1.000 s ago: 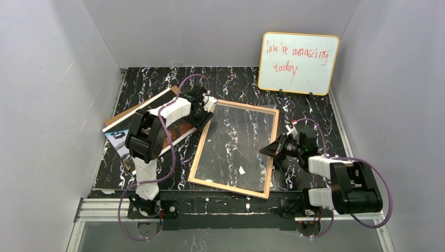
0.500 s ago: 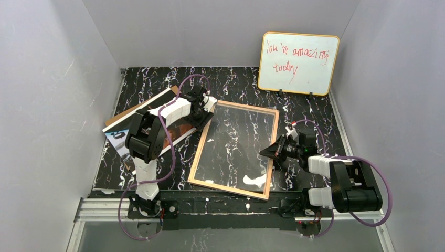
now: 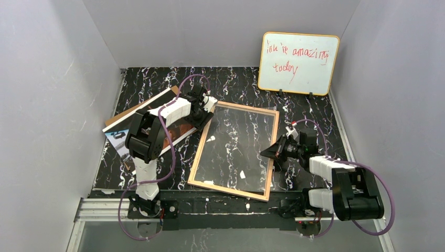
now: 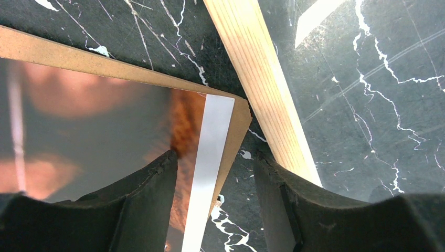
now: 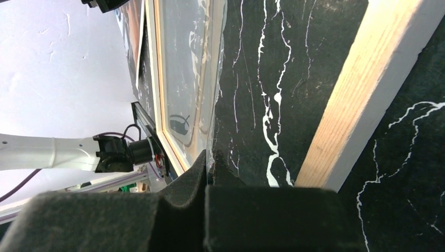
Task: Put the photo into the frame
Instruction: Place the photo frame item in the photo frame.
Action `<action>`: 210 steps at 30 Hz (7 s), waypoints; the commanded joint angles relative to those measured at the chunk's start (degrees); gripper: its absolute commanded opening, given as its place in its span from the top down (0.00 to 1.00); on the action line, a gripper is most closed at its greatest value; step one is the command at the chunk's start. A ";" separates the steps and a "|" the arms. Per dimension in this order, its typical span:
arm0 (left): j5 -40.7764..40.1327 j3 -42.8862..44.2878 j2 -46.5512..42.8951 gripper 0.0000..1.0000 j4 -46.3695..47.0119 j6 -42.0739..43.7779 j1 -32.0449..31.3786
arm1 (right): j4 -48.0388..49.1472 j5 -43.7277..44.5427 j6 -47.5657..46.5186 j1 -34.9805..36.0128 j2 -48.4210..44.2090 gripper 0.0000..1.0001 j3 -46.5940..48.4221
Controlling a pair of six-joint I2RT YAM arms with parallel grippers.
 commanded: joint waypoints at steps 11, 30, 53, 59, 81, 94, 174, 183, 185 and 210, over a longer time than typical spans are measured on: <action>2.45 -4.20 3.95 0.48 -4.00 -0.20 -0.87 | -8.88 -0.50 -2.07 0.04 -1.99 0.99 3.61; 2.74 -3.60 4.74 0.47 -4.21 -0.19 -0.91 | -2.80 -4.34 0.65 0.04 -0.44 0.99 3.97; 2.70 -3.64 5.28 0.47 -4.04 -0.11 -0.91 | -17.30 -3.44 -8.96 1.18 -0.24 0.99 8.74; 2.69 -3.71 5.33 0.47 -3.99 -0.02 -0.91 | -18.96 -2.74 -9.76 1.21 -0.75 0.99 9.28; 4.05 -4.62 5.07 0.48 -2.70 -0.34 -0.91 | -23.94 -3.33 -9.32 2.60 -0.09 0.99 12.14; 4.38 -4.74 5.17 0.48 -1.98 0.04 -0.91 | -29.88 -3.46 -11.71 3.32 -2.28 0.99 13.25; 7.83 -5.60 2.00 0.46 -0.76 2.04 1.86 | -44.27 -4.93 -16.76 5.08 0.27 0.99 23.39; 11.52 -4.00 1.19 0.47 -3.85 1.73 4.56 | -31.26 -17.63 -4.14 5.08 -4.73 0.99 26.52; 13.27 -2.61 1.41 0.47 -5.31 1.48 6.37 | -27.26 -18.07 -0.42 5.09 -6.04 0.99 26.71; 15.18 -3.84 -4.06 0.46 -7.35 -0.11 16.53 | -27.90 -14.40 -7.48 10.87 -7.64 0.99 20.91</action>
